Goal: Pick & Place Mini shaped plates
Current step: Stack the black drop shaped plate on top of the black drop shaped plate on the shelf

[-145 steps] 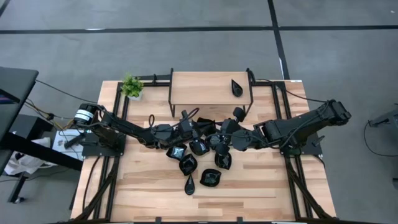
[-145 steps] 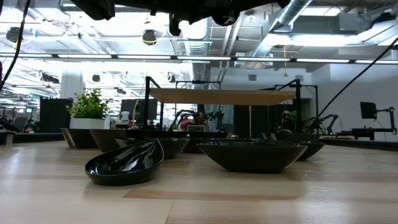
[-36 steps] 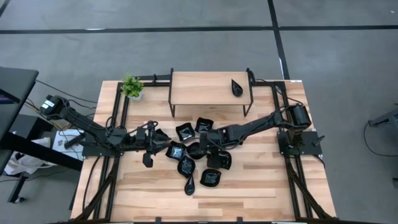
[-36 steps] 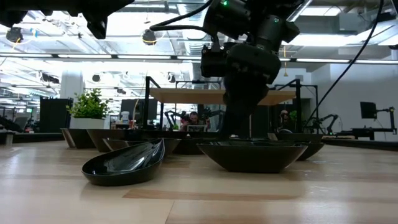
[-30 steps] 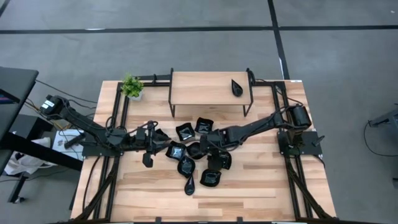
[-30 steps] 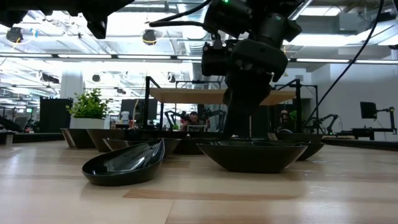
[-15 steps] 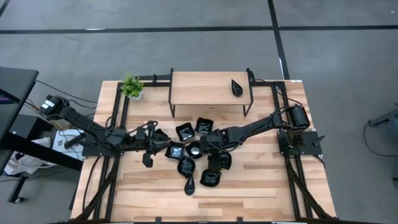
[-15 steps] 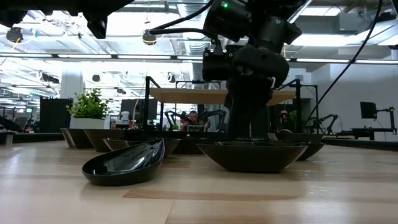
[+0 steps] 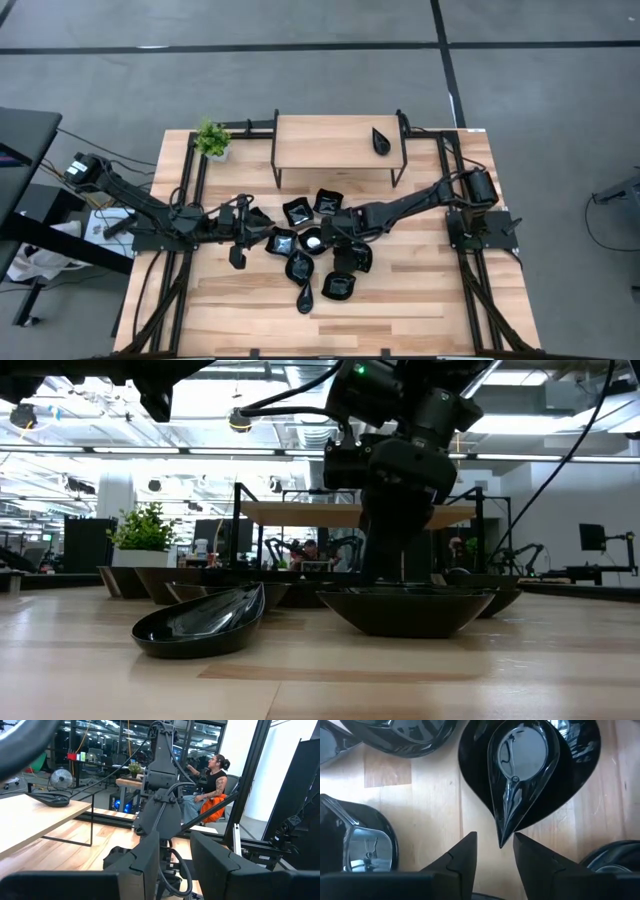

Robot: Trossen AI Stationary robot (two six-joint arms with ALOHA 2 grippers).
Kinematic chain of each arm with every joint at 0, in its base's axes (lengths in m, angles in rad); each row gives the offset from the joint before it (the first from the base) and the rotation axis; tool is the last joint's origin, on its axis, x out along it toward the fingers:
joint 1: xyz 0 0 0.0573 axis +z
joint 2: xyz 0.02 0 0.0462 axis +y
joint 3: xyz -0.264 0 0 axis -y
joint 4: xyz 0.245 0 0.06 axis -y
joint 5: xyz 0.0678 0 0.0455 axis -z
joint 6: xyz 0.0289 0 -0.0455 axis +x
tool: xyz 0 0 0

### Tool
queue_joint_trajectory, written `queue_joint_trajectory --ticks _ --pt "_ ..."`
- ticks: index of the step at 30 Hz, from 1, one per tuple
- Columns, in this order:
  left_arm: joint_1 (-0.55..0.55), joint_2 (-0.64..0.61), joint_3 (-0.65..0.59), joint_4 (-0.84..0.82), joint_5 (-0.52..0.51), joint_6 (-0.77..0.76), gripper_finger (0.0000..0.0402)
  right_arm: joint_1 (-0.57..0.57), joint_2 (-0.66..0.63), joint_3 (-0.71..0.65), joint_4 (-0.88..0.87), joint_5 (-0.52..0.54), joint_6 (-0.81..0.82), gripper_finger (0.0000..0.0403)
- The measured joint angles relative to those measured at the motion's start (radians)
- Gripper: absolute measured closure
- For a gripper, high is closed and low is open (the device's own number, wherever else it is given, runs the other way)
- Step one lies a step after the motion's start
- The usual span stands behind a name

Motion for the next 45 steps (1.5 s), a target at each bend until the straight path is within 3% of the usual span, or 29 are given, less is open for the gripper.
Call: queue_joint_trajectory --ticks 12,26,30,40,45 --pt "0.000 0.000 0.000 0.000 0.000 0.000 0.0289 -0.012 0.000 0.031 -0.029 0.001 0.000 0.0340" --pt "0.000 0.000 0.000 0.000 0.000 0.000 0.0289 -0.001 -0.002 0.103 -0.187 0.001 -0.022 0.0394" --pt "0.000 0.000 0.000 0.000 0.000 0.000 0.0289 0.019 -0.002 0.103 -0.185 0.000 -0.022 0.0366" --pt "0.000 0.000 0.000 0.000 0.000 0.000 0.0289 0.026 -0.002 0.103 -0.146 0.029 -0.019 0.0243" --pt "0.000 0.000 0.000 0.001 0.000 0.000 0.0289 0.021 -0.002 0.103 -0.142 0.031 -0.016 0.0211"
